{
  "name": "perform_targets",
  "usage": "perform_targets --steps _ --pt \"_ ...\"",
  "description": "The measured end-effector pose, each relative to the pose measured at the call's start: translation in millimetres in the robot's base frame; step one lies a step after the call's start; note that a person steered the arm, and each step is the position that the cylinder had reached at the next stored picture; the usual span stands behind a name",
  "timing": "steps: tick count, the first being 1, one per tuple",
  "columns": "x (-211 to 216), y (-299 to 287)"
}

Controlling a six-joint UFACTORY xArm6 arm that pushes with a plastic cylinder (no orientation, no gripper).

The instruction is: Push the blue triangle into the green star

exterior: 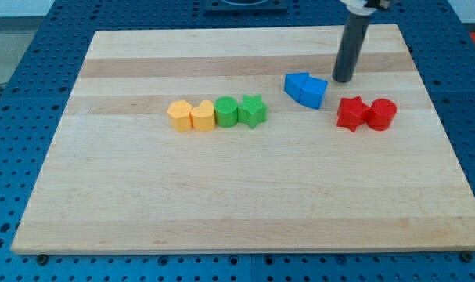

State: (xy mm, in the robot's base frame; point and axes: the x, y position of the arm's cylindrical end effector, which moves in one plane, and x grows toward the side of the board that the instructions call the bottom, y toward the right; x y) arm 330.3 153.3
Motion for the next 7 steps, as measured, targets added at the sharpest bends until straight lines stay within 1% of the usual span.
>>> perform_targets --steps 2,3,5,6,7 --pt "-1 -58" --pt "0 -77" --pt "24 -104" --pt "27 -107" --pt "-1 -107"
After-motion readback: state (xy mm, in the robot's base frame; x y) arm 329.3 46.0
